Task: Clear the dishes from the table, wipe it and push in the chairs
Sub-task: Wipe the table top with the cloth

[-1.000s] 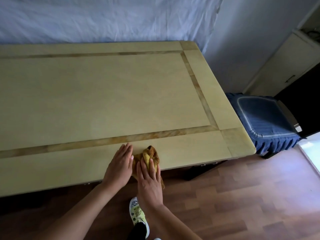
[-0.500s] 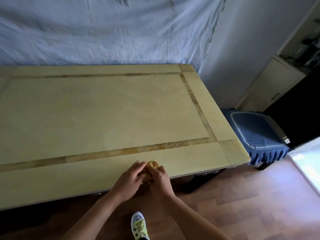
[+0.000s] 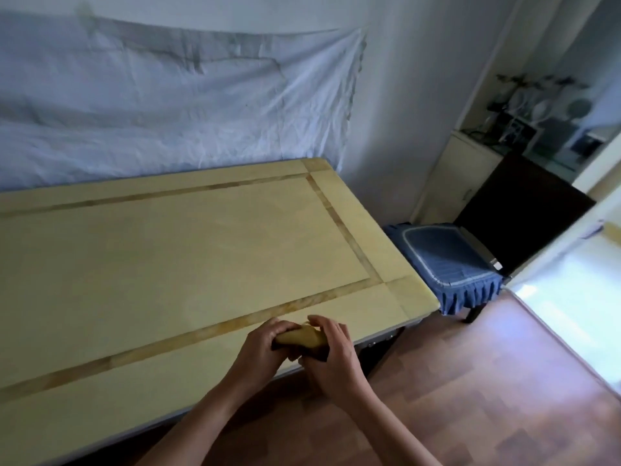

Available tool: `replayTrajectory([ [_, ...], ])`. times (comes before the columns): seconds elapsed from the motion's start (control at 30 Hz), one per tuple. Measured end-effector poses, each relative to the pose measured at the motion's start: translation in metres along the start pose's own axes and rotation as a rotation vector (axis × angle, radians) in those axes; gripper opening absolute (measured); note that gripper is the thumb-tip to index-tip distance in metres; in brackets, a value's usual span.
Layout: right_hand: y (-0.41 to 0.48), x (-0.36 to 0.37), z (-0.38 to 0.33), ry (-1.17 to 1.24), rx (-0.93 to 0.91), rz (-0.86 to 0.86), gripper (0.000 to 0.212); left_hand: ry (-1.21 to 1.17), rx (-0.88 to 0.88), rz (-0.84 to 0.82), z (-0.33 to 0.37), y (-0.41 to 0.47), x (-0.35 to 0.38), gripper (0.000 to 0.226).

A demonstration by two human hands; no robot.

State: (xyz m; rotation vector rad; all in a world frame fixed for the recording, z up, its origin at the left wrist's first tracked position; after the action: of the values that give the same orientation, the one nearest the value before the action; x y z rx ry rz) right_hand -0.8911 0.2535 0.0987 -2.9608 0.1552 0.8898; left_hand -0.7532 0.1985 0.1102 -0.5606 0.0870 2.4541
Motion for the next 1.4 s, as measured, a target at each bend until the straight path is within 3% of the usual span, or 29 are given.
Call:
replayTrajectory([
  [0.07,-0.01,-0.016,0.005,0.19,0.17,-0.044,0.072,-0.127,-0.024,-0.092,0.007,0.008,0.005,0.022],
  [0.13,-0.018,-0.029,0.009,0.414,0.241,-0.027,0.06,-0.235,-0.041,-0.212,0.017,0.018,0.012,0.018],
  [0.2,-0.024,-0.04,0.006,0.473,0.299,0.032,0.044,-0.312,-0.027,-0.308,0.027,0.025,0.019,0.016],
  [0.27,-0.026,-0.044,0.003,0.458,0.318,0.127,0.035,-0.396,-0.029,-0.361,0.04,0.028,0.019,0.017],
  [0.3,-0.04,-0.041,-0.003,0.53,0.353,0.271,0.033,-0.387,-0.036,-0.494,0.046,0.03,0.022,0.018],
  [0.37,-0.046,-0.043,-0.007,0.567,0.37,0.383,0.029,-0.411,-0.047,-0.5,0.049,0.031,0.027,0.021],
  [0.47,-0.082,-0.031,-0.012,0.494,0.427,0.643,0.028,-0.354,-0.059,-0.696,0.051,0.023,0.038,0.027],
  [0.63,-0.175,-0.005,-0.021,0.383,0.585,0.931,0.026,-0.36,-0.079,-0.965,0.055,-0.027,0.08,0.044],
  [0.7,-0.204,0.0,-0.026,0.34,0.631,0.968,0.028,-0.378,-0.086,-0.994,0.057,-0.047,0.098,0.041],
  [1.03,-0.417,0.091,-0.064,0.343,0.872,1.478,0.03,-0.278,-0.055,-1.413,0.073,-0.243,0.186,0.033],
  [1.2,-0.497,0.153,-0.1,0.354,0.983,1.691,0.029,-0.159,0.006,-1.625,0.069,-0.334,0.197,0.024],
  [1.4,-0.541,0.222,-0.149,0.347,1.097,1.978,0.027,-0.082,0.086,-1.992,0.076,-0.424,0.179,0.029],
])
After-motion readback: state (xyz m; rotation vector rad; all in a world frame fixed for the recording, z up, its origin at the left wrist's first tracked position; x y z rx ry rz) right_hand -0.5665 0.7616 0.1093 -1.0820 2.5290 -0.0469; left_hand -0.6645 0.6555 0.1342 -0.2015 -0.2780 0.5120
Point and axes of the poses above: each hand's wrist, its own y-axis towards the middle knuckle, its own x-axis out of the palm, z = x × y, the point moved 4 cm from there along y, towards the middle knuckle, and after that the axes turned 7 degrees about -z, right-handed, at the moved point
